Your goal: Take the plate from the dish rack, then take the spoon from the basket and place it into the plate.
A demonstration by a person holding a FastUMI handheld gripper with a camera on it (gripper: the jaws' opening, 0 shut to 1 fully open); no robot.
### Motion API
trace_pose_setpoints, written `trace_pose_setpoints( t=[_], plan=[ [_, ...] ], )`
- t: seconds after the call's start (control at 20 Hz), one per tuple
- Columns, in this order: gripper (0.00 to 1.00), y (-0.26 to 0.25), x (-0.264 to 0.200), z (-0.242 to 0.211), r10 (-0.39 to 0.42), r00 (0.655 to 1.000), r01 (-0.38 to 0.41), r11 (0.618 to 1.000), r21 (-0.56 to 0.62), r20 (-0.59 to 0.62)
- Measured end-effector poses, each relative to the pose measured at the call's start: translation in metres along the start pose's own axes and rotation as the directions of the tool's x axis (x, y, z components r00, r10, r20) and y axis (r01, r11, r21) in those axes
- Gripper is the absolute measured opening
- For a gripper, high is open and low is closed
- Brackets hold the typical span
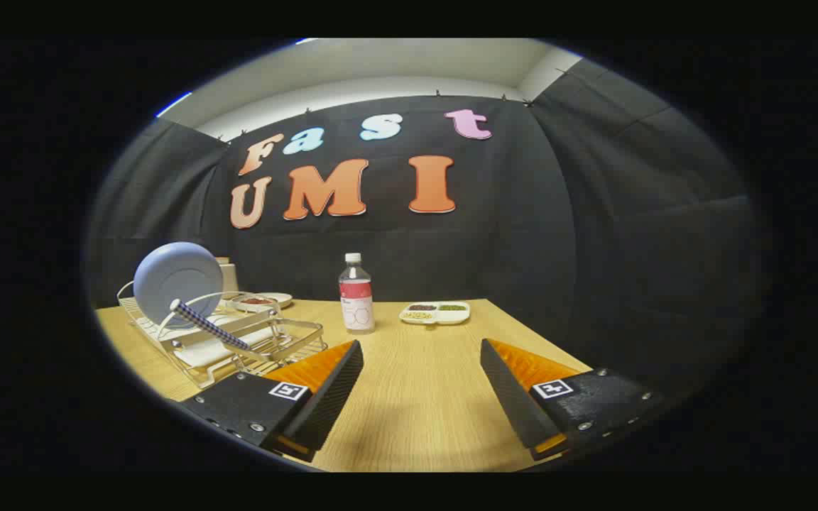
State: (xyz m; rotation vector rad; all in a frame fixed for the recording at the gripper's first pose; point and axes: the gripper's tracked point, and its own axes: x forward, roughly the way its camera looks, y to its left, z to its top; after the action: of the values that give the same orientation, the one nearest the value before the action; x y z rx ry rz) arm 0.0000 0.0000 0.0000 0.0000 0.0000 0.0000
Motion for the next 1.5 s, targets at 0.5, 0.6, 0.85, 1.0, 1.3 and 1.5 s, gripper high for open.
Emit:
trace_pose_setpoints(
  t=[0.5, 0.6, 0.85, 1.0, 1.3, 1.5],
  plan=[
    [0.99, -0.015, 0.014, 0.144, -0.269, 0.945, 0.264, 0.963, 0.05, 0.188],
    [0.99, 0.015, -0.022, 0.171, -0.259, 0.941, 0.259, 0.965, 0.029, 0.218],
    [0.98, 0.105, -0.093, 0.192, -0.192, 0.957, 0.2, 0.98, -0.017, 0.216],
    [0.98, 0.158, -0.117, 0.176, -0.124, 0.982, 0.12, 0.992, 0.033, 0.145],
    [0.98, 0.226, -0.107, 0.158, -0.046, 0.998, 0.046, 0.999, 0.002, 0.044],
    [0.99, 0.277, -0.074, 0.152, 0.012, 1.0, -0.012, 1.0, -0.029, -0.01]
  ],
)
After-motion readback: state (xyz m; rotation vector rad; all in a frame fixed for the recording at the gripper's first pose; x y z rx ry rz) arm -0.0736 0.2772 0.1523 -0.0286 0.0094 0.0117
